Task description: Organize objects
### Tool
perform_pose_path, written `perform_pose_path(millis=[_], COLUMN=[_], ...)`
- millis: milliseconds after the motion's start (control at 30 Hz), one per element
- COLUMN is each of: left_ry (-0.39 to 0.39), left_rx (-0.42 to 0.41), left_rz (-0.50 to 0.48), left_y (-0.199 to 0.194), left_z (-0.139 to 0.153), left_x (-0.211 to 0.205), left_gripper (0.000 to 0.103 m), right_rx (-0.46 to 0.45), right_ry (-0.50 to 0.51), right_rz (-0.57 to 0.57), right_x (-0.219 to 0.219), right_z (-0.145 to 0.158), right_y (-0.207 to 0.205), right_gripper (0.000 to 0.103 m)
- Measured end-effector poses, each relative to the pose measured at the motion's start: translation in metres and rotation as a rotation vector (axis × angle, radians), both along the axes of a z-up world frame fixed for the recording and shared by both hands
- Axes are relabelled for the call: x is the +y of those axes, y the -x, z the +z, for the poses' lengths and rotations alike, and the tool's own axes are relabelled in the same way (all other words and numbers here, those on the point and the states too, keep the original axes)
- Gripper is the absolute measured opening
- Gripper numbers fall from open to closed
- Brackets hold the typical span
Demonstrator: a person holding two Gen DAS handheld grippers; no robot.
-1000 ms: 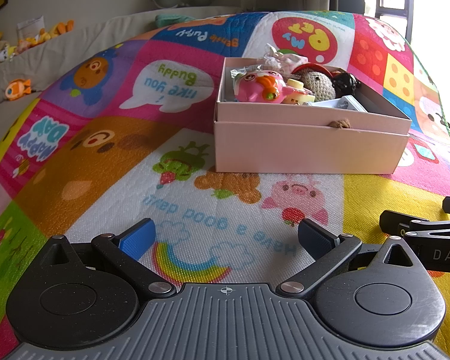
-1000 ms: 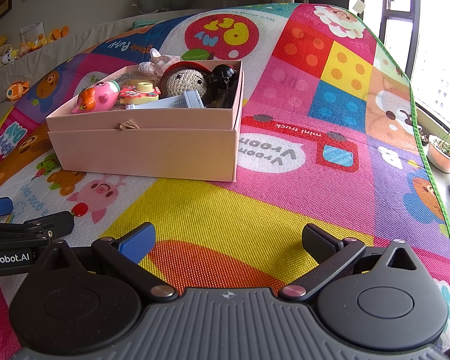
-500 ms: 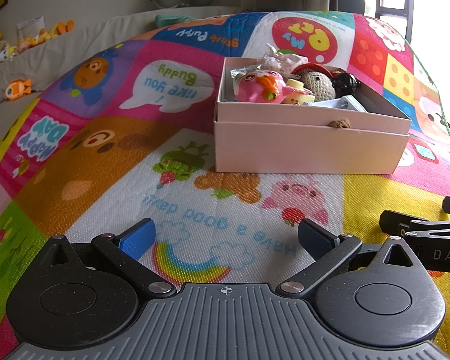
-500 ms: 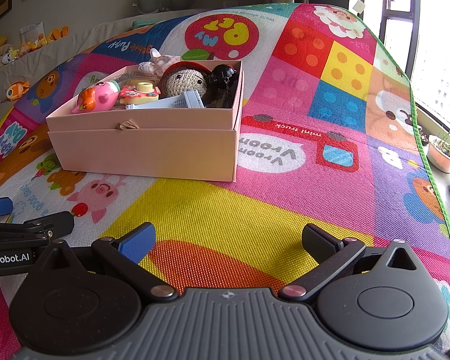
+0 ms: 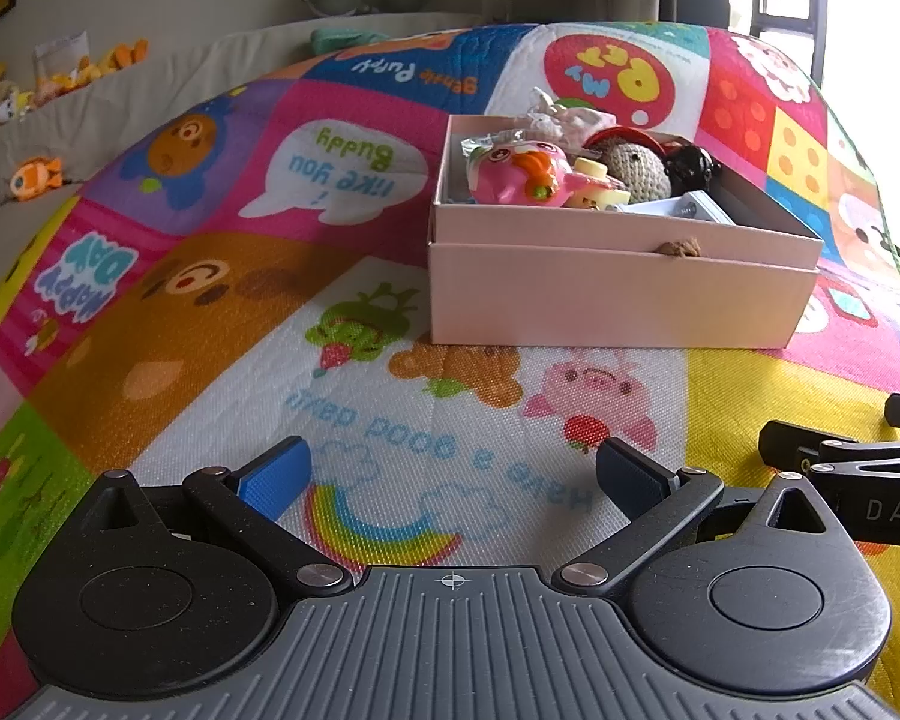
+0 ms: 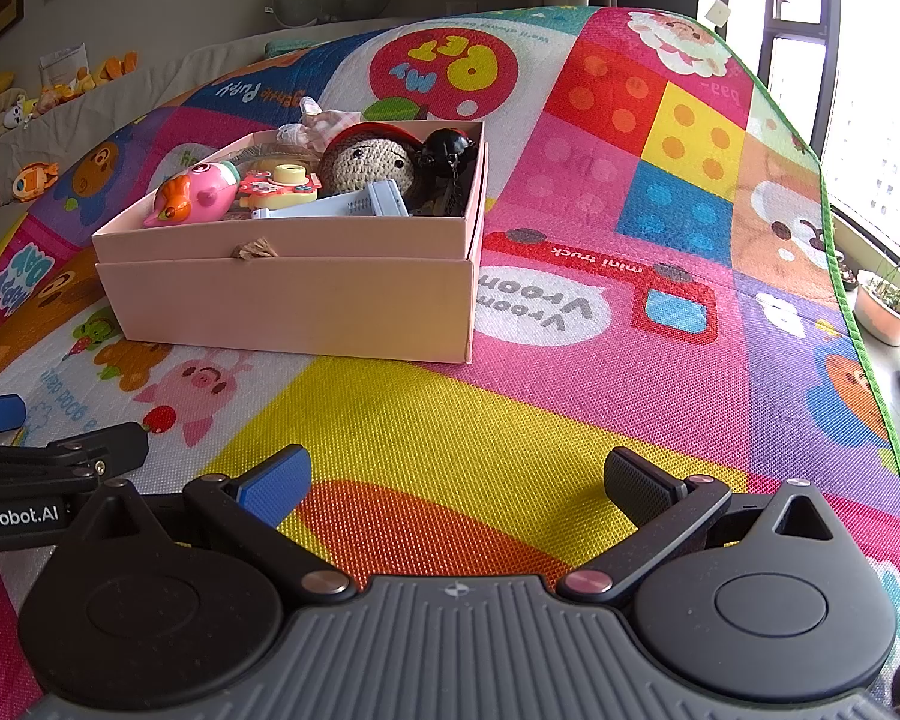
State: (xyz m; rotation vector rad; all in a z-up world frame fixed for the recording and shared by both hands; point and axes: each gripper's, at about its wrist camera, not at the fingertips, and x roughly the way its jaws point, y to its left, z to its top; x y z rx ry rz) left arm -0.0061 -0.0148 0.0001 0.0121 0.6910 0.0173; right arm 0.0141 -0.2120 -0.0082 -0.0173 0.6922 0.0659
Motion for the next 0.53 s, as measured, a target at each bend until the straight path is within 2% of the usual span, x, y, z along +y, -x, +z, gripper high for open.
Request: perform_pose_path(millis=[533], left_ry=[-0.004], left_rx=[0.001], left_rz=[-0.004], left_y=[-0.0009], left_z=[0.0], left_x=[-0.0006], left_gripper=[0.103], right_rx=[0.0], right_ry=[0.0], right_rz=[0.0], right_x=[-0.0003], right_z=[0.0], right_y=[-0.0001], right_gripper=[0.103])
